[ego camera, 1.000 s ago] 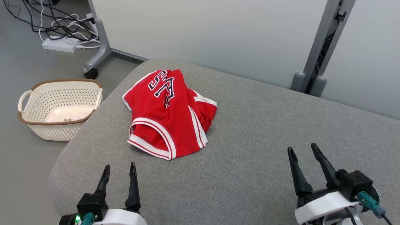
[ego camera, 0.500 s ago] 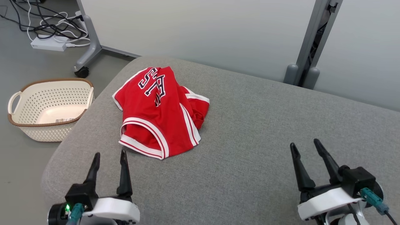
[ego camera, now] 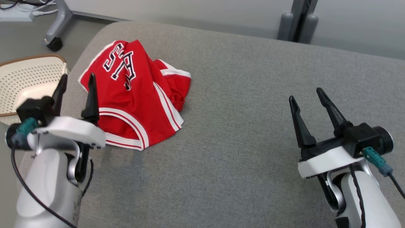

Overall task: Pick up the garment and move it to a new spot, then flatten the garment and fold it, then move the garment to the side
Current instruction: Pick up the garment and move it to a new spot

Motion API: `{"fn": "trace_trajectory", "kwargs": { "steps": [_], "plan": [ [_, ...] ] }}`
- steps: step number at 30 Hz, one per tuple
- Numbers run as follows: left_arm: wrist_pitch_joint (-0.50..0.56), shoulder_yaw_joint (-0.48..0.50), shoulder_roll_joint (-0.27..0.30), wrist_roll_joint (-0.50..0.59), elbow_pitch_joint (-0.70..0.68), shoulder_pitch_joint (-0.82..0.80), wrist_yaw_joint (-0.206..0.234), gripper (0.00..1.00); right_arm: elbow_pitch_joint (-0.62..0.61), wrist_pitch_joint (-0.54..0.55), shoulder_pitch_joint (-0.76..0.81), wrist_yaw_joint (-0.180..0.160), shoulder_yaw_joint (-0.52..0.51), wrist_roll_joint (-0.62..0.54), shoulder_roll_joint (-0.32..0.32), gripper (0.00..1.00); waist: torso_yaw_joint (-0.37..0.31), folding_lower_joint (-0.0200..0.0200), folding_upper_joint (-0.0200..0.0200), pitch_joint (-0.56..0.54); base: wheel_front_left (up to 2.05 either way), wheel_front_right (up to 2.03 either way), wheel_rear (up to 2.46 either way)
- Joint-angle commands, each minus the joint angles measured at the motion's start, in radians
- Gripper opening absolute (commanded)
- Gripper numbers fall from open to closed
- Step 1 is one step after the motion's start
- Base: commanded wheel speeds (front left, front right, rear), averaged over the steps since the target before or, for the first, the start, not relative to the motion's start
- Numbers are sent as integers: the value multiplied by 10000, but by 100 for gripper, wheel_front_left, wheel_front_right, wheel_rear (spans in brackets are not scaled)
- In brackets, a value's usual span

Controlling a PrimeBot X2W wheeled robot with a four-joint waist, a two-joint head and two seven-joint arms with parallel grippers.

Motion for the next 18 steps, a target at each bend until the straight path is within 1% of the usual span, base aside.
{"fn": "trace_trajectory", "kwargs": {
  "steps": [1,7,9,16,18],
  "plan": [
    [474,85,161,-217,322,-753,-186,100,-156,81,-293,5,10,-23,-140,100,-499,0,0,716,0,0,0],
    [2391,8,896,-581,1670,-2871,-645,100,-463,257,-812,5,278,-32,-291,100,-993,0,0,1593,0,0,0],
    [2736,-122,1271,-411,2074,-3456,-719,100,-486,282,-945,5,400,-34,-298,100,-1200,0,0,1830,0,0,0],
    [3726,-464,1781,-485,3256,-4593,-936,100,-475,210,-1125,5,526,3,-273,100,-1647,0,0,2331,0,0,0],
    [4091,-549,1807,-632,3602,-4876,-989,100,-478,182,-1161,5,532,-2,-259,100,-1746,0,0,2452,0,0,0]
  ]
}}
